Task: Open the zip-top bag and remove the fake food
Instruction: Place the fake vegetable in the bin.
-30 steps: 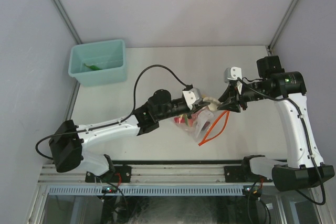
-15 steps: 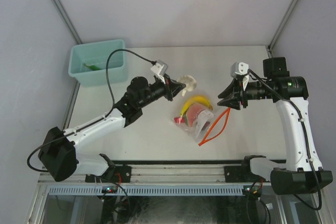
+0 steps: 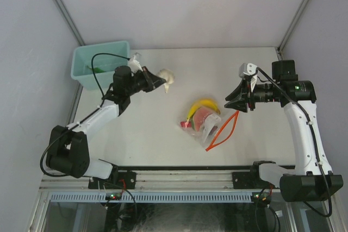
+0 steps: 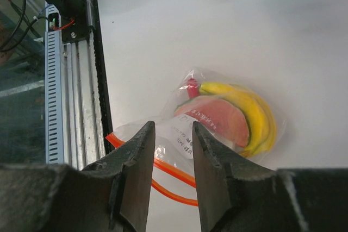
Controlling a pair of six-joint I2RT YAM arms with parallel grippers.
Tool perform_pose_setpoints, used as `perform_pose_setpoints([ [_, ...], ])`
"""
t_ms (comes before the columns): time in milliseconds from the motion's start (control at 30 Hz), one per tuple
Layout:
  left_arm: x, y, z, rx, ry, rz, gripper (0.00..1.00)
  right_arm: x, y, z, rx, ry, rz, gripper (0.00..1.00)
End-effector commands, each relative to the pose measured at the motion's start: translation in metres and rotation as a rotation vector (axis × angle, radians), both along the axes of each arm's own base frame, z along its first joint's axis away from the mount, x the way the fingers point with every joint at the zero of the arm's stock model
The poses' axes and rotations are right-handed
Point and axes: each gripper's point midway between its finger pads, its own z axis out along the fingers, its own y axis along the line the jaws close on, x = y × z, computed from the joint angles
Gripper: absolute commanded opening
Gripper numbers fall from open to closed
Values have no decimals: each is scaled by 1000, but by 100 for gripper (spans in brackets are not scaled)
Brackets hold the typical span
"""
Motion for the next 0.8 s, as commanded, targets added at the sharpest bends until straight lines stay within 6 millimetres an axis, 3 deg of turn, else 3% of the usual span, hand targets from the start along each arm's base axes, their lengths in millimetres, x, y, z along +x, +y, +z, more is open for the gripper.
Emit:
perform_pose_setpoints([
  [0, 21, 23, 30, -61, 33, 39, 0, 4, 0, 4, 14, -28, -13, 33],
  [767, 120, 144, 60, -56, 110, 354, 2, 14, -2, -8, 7, 11, -38, 33],
])
